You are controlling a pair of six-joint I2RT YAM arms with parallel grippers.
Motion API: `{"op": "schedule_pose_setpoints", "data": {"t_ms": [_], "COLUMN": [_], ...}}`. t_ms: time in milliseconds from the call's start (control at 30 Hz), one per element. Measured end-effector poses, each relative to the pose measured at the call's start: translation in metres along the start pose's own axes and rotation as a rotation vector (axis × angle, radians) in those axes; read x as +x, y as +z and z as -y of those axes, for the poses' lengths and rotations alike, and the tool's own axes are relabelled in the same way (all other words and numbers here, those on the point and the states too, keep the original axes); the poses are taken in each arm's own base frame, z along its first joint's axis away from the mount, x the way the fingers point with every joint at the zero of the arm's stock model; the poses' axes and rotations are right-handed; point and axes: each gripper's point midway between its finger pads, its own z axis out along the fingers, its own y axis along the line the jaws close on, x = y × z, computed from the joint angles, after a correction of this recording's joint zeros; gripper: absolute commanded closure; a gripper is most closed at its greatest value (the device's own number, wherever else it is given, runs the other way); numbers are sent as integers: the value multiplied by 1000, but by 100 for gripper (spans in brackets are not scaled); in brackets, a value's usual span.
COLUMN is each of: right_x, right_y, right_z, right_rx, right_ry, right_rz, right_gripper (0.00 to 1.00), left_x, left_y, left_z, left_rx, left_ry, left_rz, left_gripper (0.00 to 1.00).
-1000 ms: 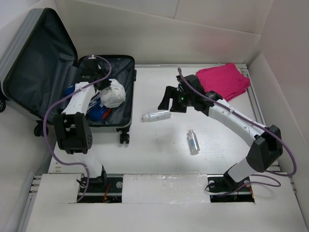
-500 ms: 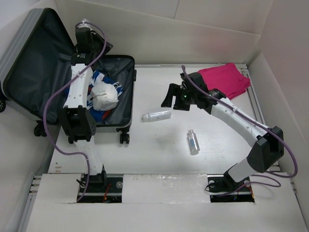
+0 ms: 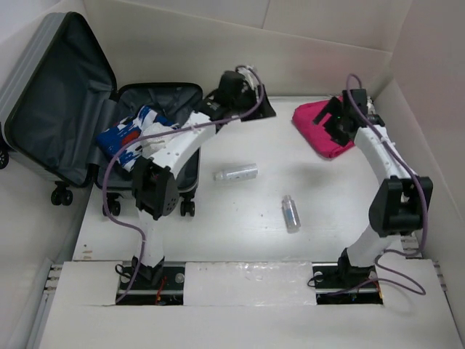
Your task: Pack the luggage
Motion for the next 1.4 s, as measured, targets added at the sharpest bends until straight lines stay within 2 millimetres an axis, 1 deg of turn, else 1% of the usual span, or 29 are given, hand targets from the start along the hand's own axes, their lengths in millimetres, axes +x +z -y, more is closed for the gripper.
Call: {"op": "schedule_pose_setpoints", "data": {"t_ms": [33, 67, 100, 133, 233, 300, 333, 367, 400, 433, 500, 533, 600, 667, 767, 867, 900, 933, 967, 1000, 1067, 1100, 1133, 1167, 1200, 1267, 1300, 1367, 1400], "right_x": [-18, -32, -40, -48, -67, -70, -69, -66, -63, -57, -40, -33, -32, -22, 6, 44, 58, 72, 85, 95, 114, 122, 125, 125, 125, 119, 115, 105, 101], "right_y": [13, 26, 35, 45, 70, 86, 96, 107, 116, 125, 140, 146, 146, 145, 137, 125, 121, 117, 113, 110, 105, 102, 101, 98, 95, 87, 82, 73, 70], "right_z": [25, 48, 70, 94, 156, 177, 182, 186, 187, 187, 184, 182, 171, 162, 142, 115, 105, 94, 84, 76, 61, 57, 54, 51, 49, 45, 43, 39, 36], "right_rx": [67, 125, 176, 231, 363, 404, 415, 420, 420, 417, 408, 407, 378, 358, 326, 277, 260, 241, 220, 200, 165, 154, 147, 135, 128, 112, 103, 87, 79], "right_ry": [48, 92, 131, 171, 275, 299, 303, 299, 293, 282, 261, 254, 231, 213, 169, 124, 105, 91, 77, 66, 55, 50, 49, 54, 55, 61, 65, 71, 72], "right_rz": [29, 46, 54, 58, 63, 46, 32, 9, -10, -34, -88, -106, -104, -106, -127, -176, -198, -224, -248, -270, -315, -335, -344, -348, -351, -347, -341, -318, -309], "right_gripper": [5, 5, 5, 5, 8, 12, 14, 19, 26, 42, 62, 76, 86, 90, 90, 90, 88, 85, 79, 61, 43, 35, 26, 24, 23, 23, 23, 23, 24], "left_x": [22, 43, 61, 75, 86, 86, 85, 85, 84, 85, 88, 90, 98, 107, 126, 143, 150, 154, 157, 159, 162, 164, 162, 160, 160, 161, 163, 171, 173], "left_y": [5, 10, 13, 16, 18, 21, 23, 25, 27, 31, 39, 46, 60, 75, 96, 112, 116, 119, 122, 125, 131, 131, 132, 131, 132, 133, 132, 126, 120], "left_z": [16, 25, 27, 22, 4, -5, -9, -12, -14, -14, -12, -10, -10, -14, -24, -38, -44, -47, -50, -52, -57, -59, -61, -62, -66, -73, -78, -89, -92], "left_rx": [37, 59, 66, 56, 31, 28, 29, 29, 34, 42, 68, 84, 105, 114, 106, 81, 69, 62, 55, 49, 33, 20, 11, -1, -23, -62, -85, -130, -152], "left_ry": [3, 1, -9, -30, -82, -117, -136, -155, -171, -186, -213, -227, -257, -293, -344, -384, -399, -407, -416, -422, -429, -436, -439, -439, -439, -438, -437, -441, -438], "left_rz": [-41, -86, -129, -165, -194, -188, -183, -180, -178, -178, -183, -189, -205, -220, -256, -285, -296, -303, -309, -311, -318, -325, -324, -320, -314, -301, -296, -289, -284], "left_gripper": [43, 42, 42, 41, 41, 41, 41, 41, 40, 40, 40, 38, 38, 37, 37, 37, 37, 37, 37, 37, 37, 37, 38, 38, 38, 44, 44, 46, 50]}}
